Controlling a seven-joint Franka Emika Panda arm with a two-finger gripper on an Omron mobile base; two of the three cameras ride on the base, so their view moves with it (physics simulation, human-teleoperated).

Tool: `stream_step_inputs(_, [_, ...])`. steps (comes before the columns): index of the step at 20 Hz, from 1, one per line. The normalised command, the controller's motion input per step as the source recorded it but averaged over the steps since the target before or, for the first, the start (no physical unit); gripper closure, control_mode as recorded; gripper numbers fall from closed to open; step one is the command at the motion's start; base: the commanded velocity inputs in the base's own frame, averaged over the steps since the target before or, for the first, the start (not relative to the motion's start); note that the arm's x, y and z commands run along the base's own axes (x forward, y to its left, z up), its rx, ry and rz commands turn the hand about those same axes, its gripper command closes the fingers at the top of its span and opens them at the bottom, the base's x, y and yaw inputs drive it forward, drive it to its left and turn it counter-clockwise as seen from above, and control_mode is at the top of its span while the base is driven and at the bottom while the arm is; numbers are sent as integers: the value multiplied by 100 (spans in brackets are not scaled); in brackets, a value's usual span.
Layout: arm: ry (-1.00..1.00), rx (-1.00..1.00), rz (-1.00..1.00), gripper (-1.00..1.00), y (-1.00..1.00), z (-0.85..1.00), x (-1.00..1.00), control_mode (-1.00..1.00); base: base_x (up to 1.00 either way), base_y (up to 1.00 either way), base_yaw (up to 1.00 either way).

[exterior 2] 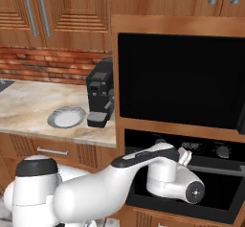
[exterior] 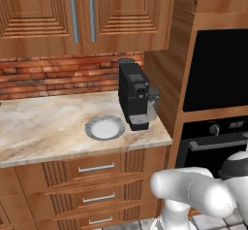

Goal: Take the fish from the oven and place it on the plate on the counter.

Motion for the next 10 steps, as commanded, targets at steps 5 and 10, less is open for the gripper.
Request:
stream_step_inputs(5, [-14, 1, 18, -100, -2, -39, 4, -100, 0, 0, 0])
stream_step_inputs(10, [-11, 1, 11, -100, 0, -50, 28, -100, 0, 0, 0])
